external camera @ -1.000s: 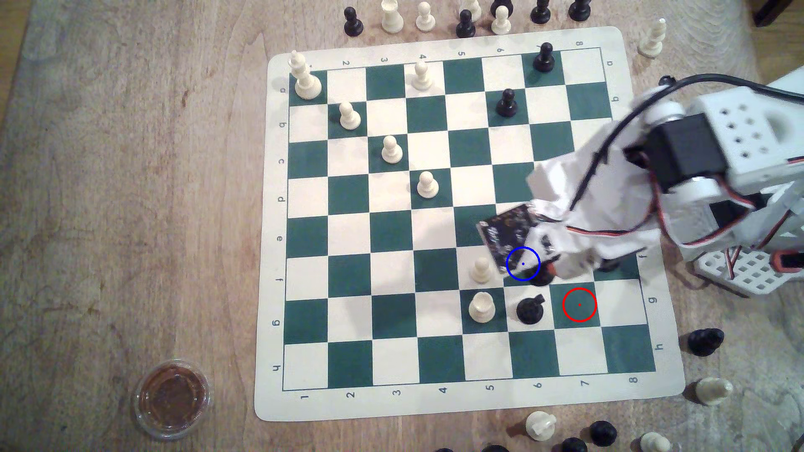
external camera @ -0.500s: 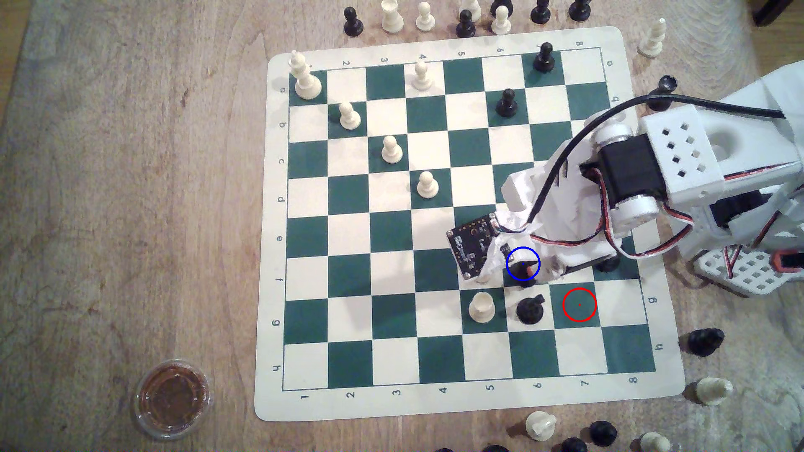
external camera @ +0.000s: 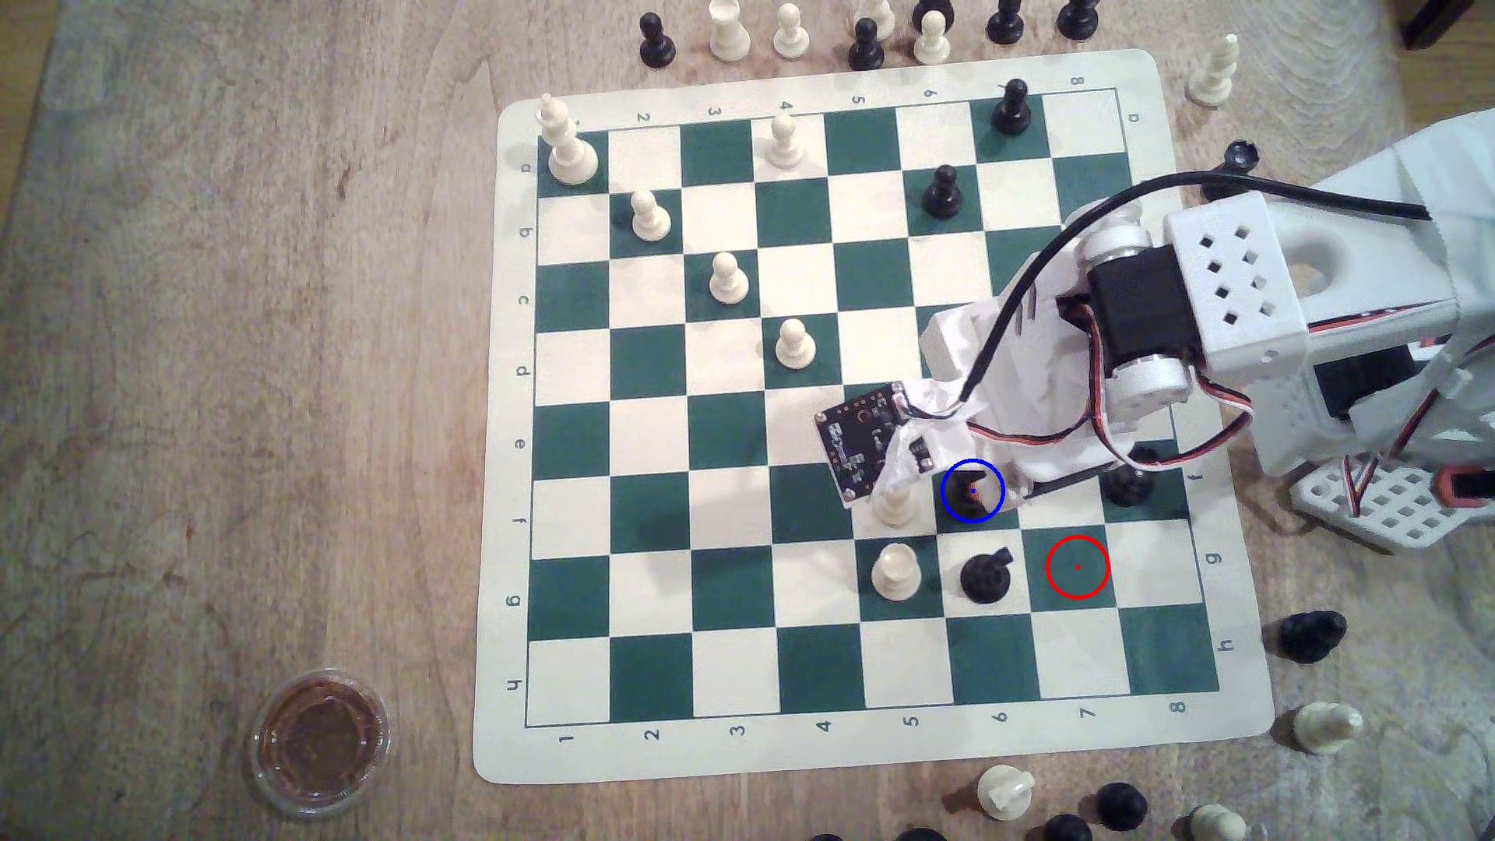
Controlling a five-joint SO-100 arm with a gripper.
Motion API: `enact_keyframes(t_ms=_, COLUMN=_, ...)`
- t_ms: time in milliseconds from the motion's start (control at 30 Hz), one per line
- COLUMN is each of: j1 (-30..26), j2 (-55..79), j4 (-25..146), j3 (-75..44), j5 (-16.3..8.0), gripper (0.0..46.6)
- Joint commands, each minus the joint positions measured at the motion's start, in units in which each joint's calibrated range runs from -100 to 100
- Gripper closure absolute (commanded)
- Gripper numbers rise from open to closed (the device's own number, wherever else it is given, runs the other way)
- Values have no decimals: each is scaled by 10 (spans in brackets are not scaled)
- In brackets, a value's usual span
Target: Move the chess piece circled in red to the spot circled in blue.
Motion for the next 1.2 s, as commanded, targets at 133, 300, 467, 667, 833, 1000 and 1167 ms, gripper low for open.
enact_keyframes(t_ms=133, j1=6, j2=-9, j4=-9, j3=8, j5=3, gripper=464)
enact_keyframes(t_ms=300, j1=6, j2=-13, j4=-12, j3=7, j5=5, gripper=401)
enact_keyframes(t_ms=467, j1=6, j2=-25, j4=-10, j3=3, j5=11, gripper=328)
enact_keyframes(t_ms=667, j1=8, j2=-43, j4=10, j3=-9, j5=13, gripper=329)
enact_keyframes(t_ms=833, j1=0, j2=-88, j4=31, j3=-5, j5=5, gripper=307)
enact_keyframes(t_ms=1000, j1=-5, j2=-160, j4=53, j3=35, j5=1, gripper=285)
enact_keyframes(t_ms=1167, j1=-6, j2=-228, j4=77, j3=66, j5=-12, gripper=287)
